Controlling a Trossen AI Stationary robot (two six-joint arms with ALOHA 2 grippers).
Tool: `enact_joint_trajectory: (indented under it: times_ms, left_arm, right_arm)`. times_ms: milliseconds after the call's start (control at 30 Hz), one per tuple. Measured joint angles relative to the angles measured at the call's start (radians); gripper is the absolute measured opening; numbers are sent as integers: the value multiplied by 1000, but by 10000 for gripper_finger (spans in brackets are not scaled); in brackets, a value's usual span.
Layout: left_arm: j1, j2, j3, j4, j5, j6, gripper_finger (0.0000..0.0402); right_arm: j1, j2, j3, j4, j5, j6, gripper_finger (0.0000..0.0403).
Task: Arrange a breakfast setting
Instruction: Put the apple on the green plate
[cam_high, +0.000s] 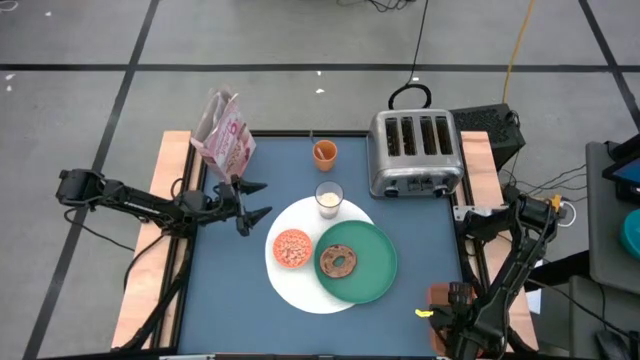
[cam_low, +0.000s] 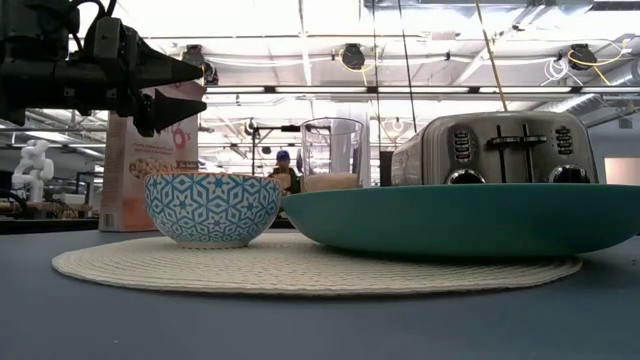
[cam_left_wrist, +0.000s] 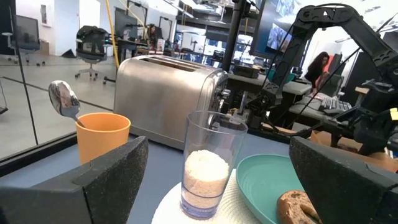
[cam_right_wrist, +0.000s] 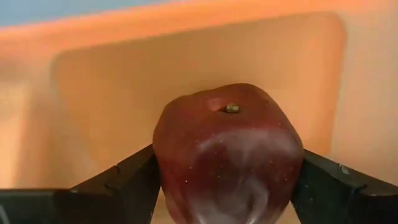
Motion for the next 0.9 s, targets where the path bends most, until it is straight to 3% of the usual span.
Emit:
enact_joint_trajectory:
  times_ms: [533,900]
  left_arm:
    - [0,0,0,0,0,0,390]
    - [0,0,0,1,0,0,390]
  right_arm:
    - [-9,0,189,-245,-4,2,285]
    - [-107,-73,236,-308,3,-62,285]
